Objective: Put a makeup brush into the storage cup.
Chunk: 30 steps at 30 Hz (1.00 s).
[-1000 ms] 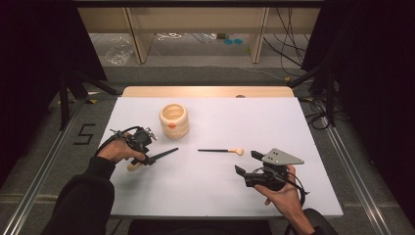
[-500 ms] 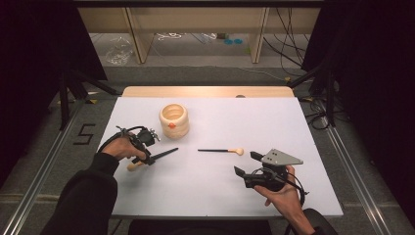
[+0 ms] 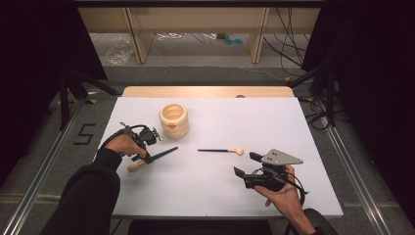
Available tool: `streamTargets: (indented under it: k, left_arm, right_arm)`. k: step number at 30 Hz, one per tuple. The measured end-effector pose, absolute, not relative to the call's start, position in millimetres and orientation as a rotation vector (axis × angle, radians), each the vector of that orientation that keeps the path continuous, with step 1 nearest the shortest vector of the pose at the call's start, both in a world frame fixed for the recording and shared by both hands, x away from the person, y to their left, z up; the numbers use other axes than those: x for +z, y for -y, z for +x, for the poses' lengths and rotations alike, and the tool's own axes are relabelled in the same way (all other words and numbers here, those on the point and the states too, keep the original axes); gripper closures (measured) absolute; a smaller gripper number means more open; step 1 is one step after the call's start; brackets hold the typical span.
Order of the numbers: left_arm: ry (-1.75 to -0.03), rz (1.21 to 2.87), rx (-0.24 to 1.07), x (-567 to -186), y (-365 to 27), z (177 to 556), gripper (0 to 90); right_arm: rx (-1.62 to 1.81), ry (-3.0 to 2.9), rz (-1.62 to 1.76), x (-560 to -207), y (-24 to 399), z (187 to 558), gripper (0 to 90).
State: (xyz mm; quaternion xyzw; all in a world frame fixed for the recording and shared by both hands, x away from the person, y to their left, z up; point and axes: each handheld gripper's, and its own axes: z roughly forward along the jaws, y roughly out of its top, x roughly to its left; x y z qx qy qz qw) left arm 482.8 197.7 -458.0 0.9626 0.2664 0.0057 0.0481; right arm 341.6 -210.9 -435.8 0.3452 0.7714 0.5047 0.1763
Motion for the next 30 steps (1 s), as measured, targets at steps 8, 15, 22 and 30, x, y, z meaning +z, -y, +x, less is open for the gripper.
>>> streamTargets:
  k: [8, 15, 22, 30]
  left_arm:
    - [-0.769, 2.954, 0.012, -457.8, -197.0, 483.8, 77.5]
    - [-0.733, 2.942, 0.033, -456.0, -195.2, 479.8, 77.8]
    - [-0.731, 2.898, 0.029, -446.7, -198.2, 476.5, 77.9]
    - [-0.692, 2.838, -0.014, -431.8, -194.8, 465.2, 77.9]
  right_arm:
    - [1.423, -2.200, 0.987, -435.5, 211.1, 341.4, 22.3]
    - [1.424, -2.202, 0.984, -435.4, 211.0, 341.2, 22.5]
    - [1.473, -2.192, 0.969, -437.0, 207.6, 341.4, 22.6]
    - [1.483, -2.164, 0.881, -430.7, 205.1, 341.4, 23.8]
